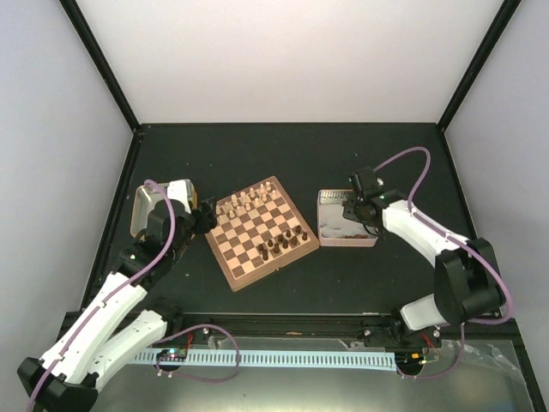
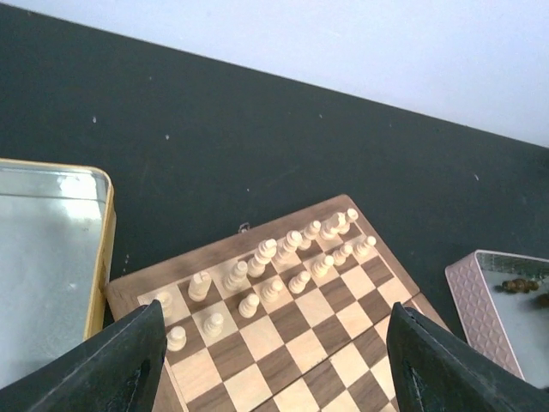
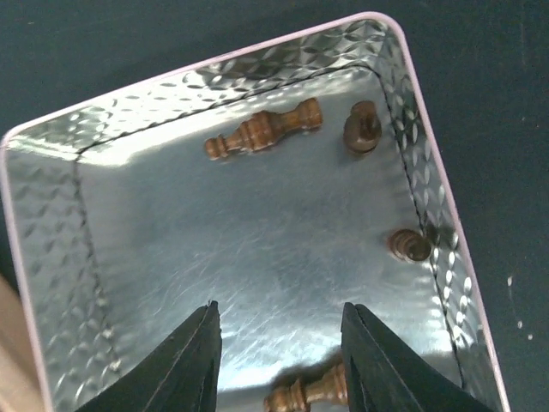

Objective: Set up the chess pieces on the board
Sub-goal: Pick up the chess piece from the storage box.

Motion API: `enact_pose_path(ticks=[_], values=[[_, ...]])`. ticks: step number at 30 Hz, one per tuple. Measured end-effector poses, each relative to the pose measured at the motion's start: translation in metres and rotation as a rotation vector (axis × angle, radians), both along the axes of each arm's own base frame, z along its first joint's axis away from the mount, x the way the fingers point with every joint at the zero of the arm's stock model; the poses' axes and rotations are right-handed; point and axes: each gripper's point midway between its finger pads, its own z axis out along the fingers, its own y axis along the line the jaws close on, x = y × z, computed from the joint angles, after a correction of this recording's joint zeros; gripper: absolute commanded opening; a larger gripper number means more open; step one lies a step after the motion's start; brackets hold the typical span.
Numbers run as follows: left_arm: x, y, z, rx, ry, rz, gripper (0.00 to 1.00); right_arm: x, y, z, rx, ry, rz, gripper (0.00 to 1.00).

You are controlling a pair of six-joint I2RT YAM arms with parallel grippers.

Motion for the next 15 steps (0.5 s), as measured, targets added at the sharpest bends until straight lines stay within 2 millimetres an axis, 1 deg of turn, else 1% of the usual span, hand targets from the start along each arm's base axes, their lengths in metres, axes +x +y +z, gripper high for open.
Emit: enact_pose_path(ticks=[3,7,13,15], values=[[0.0,-0.001,-0.007,-0.019,0.015,-0.016,0.72,0.008,-0.006,-0.011,-0.034,0.029,-0.026,0.4],[-0.001,-0.006,-0.016,-0.037,0.038,-0.043,0.73,0.025,-0.01,-0.016,-0.079,0.037,-0.049,0.4],[0.001,-0.01,-0.016,-0.061,0.042,-0.062,0.73,0.044,-0.027,-0.02,-0.154,0.032,-0.111,0.39],[0.002,-0.011,-0.016,-0.063,0.043,-0.063,0.73,0.049,-0.034,-0.022,-0.178,0.037,-0.131,0.36]])
